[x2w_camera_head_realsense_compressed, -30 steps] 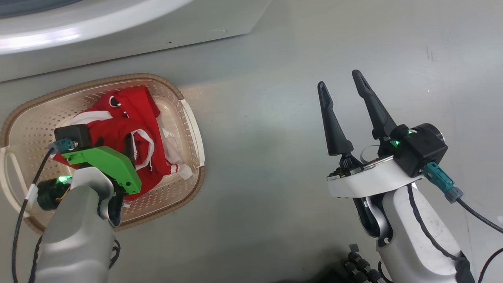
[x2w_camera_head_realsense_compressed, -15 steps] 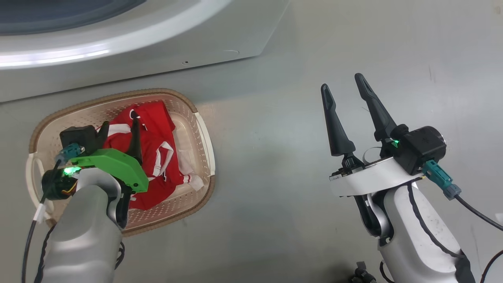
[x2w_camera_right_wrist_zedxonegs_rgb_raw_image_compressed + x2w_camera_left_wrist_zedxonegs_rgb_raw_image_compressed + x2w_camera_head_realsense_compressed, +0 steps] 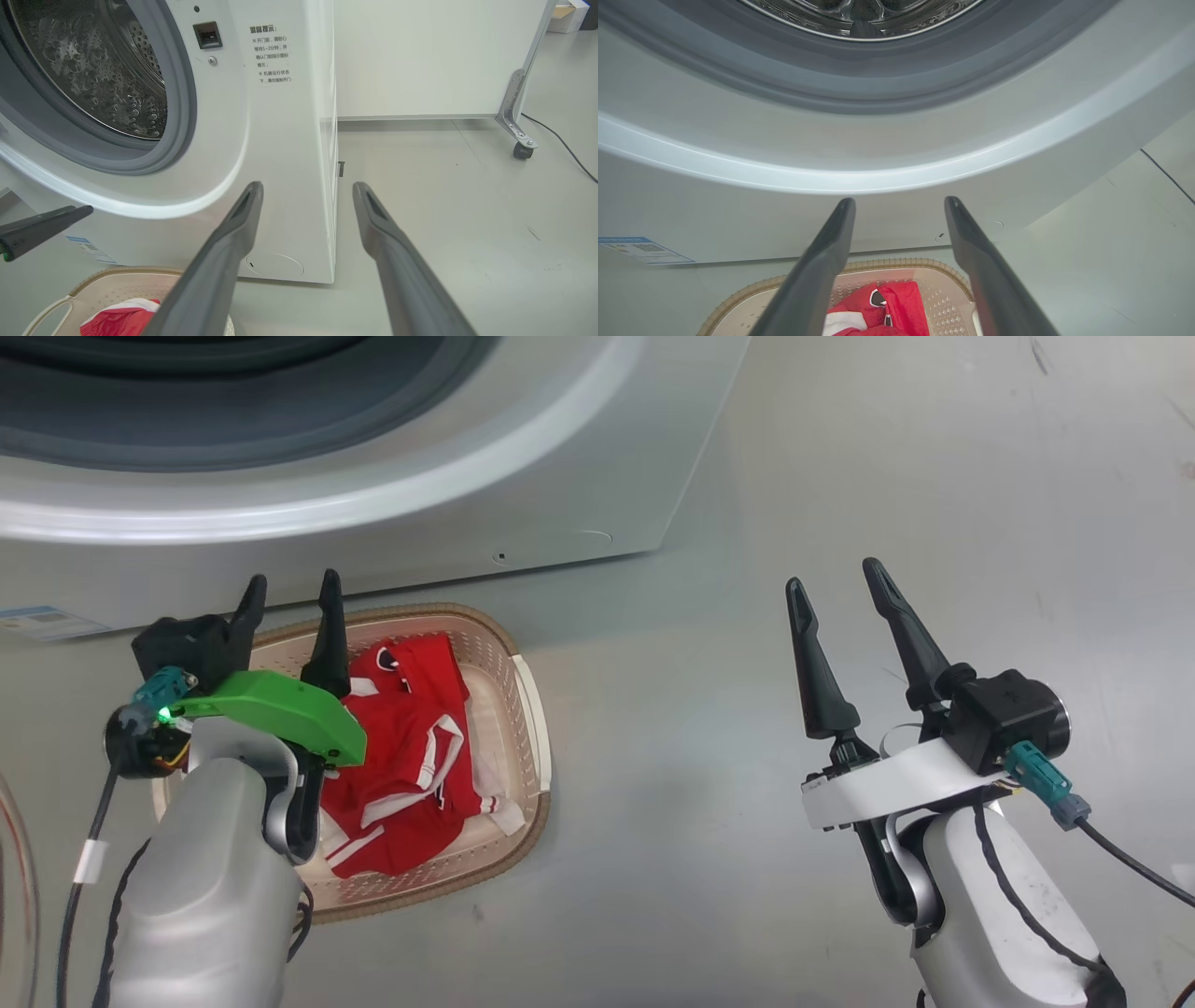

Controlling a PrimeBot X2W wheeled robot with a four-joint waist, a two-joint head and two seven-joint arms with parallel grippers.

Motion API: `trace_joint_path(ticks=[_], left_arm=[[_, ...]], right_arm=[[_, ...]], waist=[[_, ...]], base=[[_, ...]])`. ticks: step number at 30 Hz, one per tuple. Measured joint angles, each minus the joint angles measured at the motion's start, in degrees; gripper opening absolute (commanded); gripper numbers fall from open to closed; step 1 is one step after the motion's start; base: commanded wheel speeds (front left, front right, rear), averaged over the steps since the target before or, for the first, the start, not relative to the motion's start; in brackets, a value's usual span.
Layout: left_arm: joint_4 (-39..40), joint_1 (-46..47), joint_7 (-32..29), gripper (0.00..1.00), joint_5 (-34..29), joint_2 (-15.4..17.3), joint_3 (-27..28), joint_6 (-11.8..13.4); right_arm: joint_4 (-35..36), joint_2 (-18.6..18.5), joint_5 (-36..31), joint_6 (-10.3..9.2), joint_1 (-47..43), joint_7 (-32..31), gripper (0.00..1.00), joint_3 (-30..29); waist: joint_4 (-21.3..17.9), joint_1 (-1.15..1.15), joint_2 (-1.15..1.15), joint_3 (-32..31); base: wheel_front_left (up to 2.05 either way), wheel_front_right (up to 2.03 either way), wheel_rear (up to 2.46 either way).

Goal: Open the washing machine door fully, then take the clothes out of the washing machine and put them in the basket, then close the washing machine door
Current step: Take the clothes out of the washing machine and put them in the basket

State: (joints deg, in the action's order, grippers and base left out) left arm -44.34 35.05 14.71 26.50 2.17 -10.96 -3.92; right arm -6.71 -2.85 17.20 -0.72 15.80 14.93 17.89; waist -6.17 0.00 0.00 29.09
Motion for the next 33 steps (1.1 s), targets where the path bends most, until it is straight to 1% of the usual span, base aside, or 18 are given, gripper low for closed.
trace_joint_path(ticks=[4,5,9,12,21,31,33], left_arm=[[6.67,-1.43,-0.01,1.00,-0.78,-0.07,1.92,0.19],[9.17,-3.12,-0.01,1.00,-1.01,-0.12,2.77,0.69],[12.50,-7.80,-0.01,1.00,-2.00,-0.21,3.33,1.80],[15.07,-10.69,-0.01,1.00,-3.50,-0.21,3.38,2.47],[20.86,-17.78,-0.01,1.00,-6.10,-0.22,2.44,3.22],[26.27,-27.31,-0.01,1.00,-7.37,-0.20,1.96,5.75],[27.08,-29.20,-0.01,1.00,-7.57,-0.15,2.23,6.45]], right_arm=[[-0.73,0.00,-1.74,0.00,-1.24,0.00,1.00,-0.82],[-1.05,0.01,-1.79,0.00,-2.02,0.00,1.00,-1.37],[-1.57,-0.01,-1.89,0.01,-3.89,0.00,1.00,-2.46],[-1.89,-0.71,-3.59,0.02,-5.10,0.00,1.00,-2.58],[-2.59,-0.67,-3.97,0.03,-8.83,0.00,1.00,-2.98],[-2.75,-0.65,-4.75,-0.03,-13.96,0.00,1.00,-3.96],[-2.65,-0.57,-4.75,-0.56,-14.40,0.00,1.00,-4.10]], waist=[[0.93,0.00,0.00,-2.71],[1.40,0.00,0.00,-4.14],[2.38,0.00,0.00,-7.02],[3.15,0.00,0.00,-9.19],[5.16,-0.01,0.00,-14.90],[7.14,-0.01,0.00,-21.43],[7.42,-0.01,0.00,-22.43]], base=[[0.00,0.00,0.00],[0.00,0.00,0.00],[0.00,0.00,0.00],[0.00,0.00,0.00],[0.00,0.00,0.00],[0.00,0.00,0.00],[0.00,0.00,0.00]])
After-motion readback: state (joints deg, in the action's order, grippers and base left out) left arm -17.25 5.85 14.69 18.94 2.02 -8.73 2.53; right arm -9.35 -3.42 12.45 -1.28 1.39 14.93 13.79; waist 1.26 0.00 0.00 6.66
